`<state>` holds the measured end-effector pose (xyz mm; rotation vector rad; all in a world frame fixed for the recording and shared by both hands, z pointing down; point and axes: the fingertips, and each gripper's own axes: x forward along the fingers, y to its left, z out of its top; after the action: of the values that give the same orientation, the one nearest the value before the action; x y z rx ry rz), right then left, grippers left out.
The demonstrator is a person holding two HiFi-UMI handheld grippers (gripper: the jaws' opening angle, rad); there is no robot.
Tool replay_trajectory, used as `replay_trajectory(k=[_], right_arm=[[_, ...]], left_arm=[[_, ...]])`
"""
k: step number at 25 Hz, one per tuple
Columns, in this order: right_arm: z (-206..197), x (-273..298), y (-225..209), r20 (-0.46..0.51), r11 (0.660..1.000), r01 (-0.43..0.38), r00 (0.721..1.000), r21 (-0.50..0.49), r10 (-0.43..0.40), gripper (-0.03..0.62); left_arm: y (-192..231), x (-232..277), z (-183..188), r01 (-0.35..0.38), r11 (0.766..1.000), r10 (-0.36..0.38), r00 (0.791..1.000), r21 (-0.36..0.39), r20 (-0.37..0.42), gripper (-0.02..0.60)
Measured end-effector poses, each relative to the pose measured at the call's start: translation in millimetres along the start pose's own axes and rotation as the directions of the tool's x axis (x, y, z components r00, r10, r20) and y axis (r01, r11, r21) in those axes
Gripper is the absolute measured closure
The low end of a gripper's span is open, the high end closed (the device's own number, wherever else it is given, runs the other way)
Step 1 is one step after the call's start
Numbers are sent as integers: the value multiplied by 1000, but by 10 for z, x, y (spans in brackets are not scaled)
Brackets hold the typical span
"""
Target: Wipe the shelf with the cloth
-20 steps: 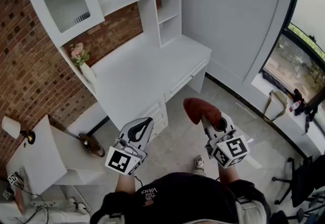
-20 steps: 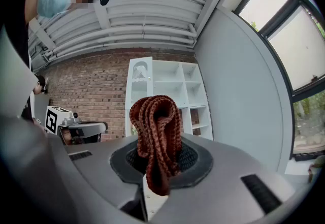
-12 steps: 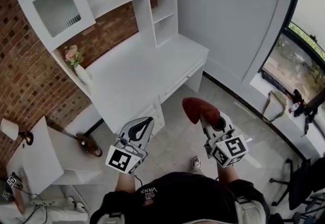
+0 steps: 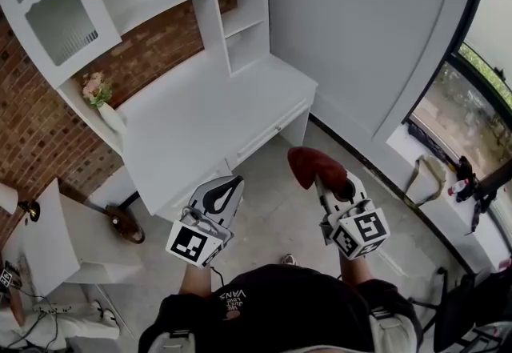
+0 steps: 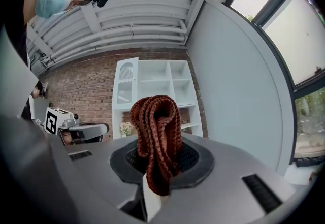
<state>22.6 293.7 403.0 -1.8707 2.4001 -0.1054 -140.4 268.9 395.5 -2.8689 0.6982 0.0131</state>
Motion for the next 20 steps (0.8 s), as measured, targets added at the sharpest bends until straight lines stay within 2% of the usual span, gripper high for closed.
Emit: replay_trajectory(k=[5, 10, 16, 20], right_arm=[[20, -14, -568, -12, 1000, -13, 1000, -10, 13, 528], [-22, 32, -960, -24, 1000, -8, 1000, 7, 8, 528], [-135, 281, -1193, -51, 1000, -2, 999, 8, 3, 529], [-184, 511, -1340, -60, 1000, 7, 998, 3, -6, 528]], left_arm=[[-169, 508, -66, -35, 999, 35, 999, -11, -7, 577], [-269, 858, -151, -40, 999, 39, 999, -23, -32, 577], [-12, 1131, -285, -84, 992, 81, 996, -92, -35, 577], [208, 1351, -447, -84, 992, 79, 995, -96, -55, 577]])
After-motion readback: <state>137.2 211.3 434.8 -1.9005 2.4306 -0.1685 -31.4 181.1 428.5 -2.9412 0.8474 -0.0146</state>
